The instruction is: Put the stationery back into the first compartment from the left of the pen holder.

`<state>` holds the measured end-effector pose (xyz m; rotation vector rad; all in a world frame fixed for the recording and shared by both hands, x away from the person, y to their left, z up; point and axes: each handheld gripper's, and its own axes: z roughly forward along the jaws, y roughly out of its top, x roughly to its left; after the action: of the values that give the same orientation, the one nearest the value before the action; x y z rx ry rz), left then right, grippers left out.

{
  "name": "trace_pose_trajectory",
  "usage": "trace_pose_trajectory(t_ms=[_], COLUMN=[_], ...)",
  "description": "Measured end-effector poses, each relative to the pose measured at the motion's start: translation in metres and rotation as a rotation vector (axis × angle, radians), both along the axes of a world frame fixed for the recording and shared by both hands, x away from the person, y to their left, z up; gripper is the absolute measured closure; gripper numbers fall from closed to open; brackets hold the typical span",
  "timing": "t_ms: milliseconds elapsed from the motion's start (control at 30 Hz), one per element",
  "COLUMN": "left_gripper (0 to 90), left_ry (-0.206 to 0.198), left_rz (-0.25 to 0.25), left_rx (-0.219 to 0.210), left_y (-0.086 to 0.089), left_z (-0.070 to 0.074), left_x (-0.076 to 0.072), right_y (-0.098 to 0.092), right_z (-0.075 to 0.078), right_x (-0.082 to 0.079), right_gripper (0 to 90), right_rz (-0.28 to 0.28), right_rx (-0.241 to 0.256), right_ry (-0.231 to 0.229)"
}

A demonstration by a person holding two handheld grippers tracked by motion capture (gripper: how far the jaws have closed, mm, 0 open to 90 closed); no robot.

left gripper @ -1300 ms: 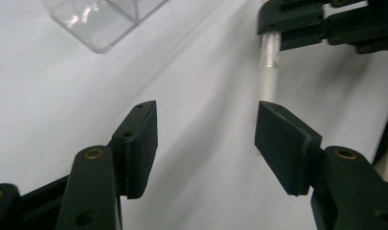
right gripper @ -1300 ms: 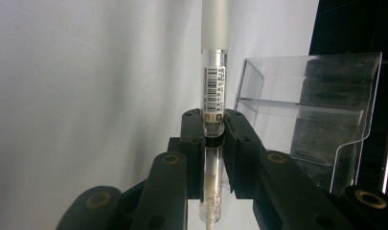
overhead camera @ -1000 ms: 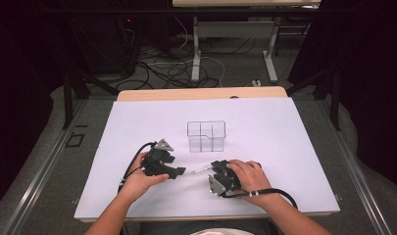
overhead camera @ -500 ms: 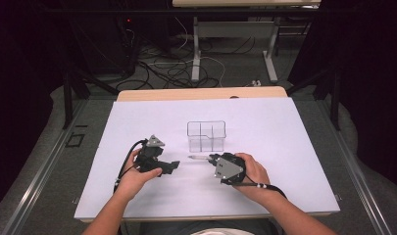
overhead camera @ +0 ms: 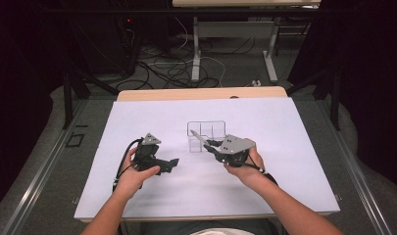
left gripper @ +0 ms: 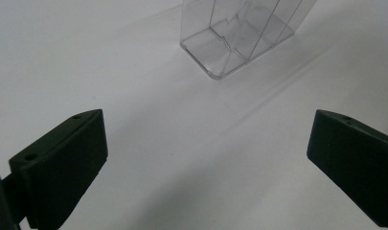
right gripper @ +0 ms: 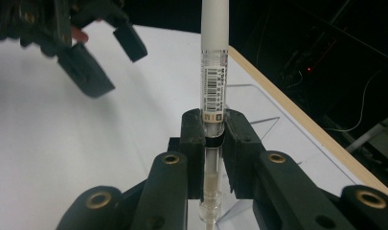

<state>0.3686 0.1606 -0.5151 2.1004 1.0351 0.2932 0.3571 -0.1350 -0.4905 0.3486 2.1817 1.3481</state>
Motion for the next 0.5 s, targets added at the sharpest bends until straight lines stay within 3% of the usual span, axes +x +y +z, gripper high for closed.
trace_pose_trajectory(t_ms=[500], left_gripper=[0.1], left_ry=[-0.030], left_rz=[0.043], left_rx=[-0.008], left_y=[0.007], left_z=[-0.001], left_x=[0.001], right_y=[0.014], right_z=[0.028], right_x=[0.028], right_gripper=[79.3], right_rz=[-0.029], right_rx=[0.179], right_ry=[0.073])
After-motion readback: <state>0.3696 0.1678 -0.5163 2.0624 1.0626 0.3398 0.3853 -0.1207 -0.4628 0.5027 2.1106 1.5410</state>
